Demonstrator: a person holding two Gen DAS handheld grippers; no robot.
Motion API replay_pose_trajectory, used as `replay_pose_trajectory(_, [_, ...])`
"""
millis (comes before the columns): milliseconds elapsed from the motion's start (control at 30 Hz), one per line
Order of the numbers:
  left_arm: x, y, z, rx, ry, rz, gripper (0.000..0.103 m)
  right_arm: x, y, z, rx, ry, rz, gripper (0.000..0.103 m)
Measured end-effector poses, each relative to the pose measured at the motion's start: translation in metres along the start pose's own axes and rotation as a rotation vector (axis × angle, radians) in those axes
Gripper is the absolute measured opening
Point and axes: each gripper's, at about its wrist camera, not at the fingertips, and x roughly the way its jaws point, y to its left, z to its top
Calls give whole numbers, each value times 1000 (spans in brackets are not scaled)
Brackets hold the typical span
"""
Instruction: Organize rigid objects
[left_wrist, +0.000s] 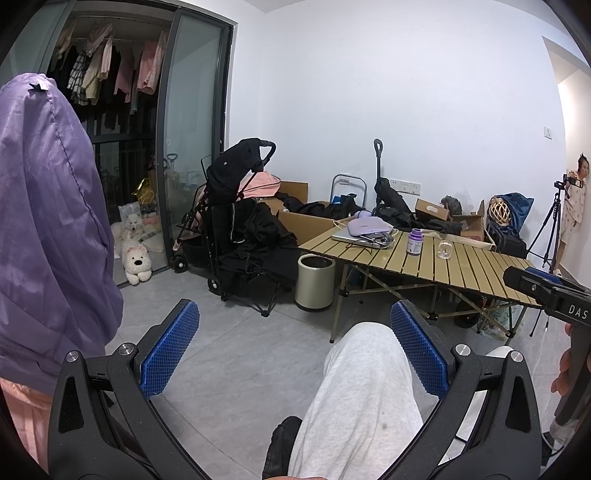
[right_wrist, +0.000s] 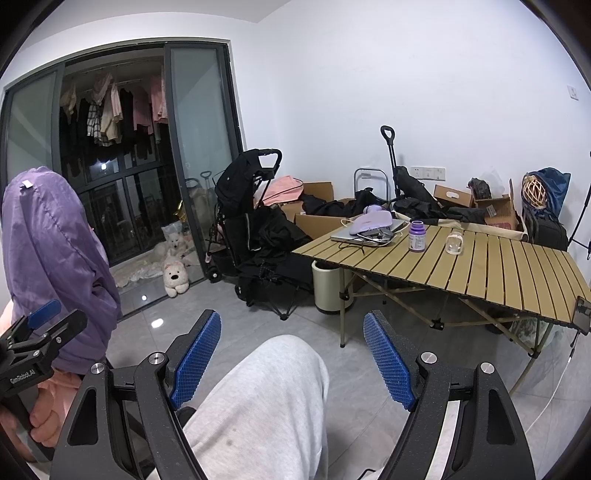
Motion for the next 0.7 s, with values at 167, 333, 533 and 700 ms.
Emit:
replay_pose_trajectory(167, [11,1,1,-9,25,-10,103,0,-1,0,-1,2,-1,85])
replay_pose_trajectory(333, [38,-19,10,62,9,-41,103,14,-11,7,-10,13,-1,85])
replay_pose_trajectory(533, [84,-46,34,103,16,-79,103,51,-43,23,6,42,-9,85])
replay_pose_trajectory(700, [126,-66,45,108,37,-90,103,78,-74,41,5,42,-49,85])
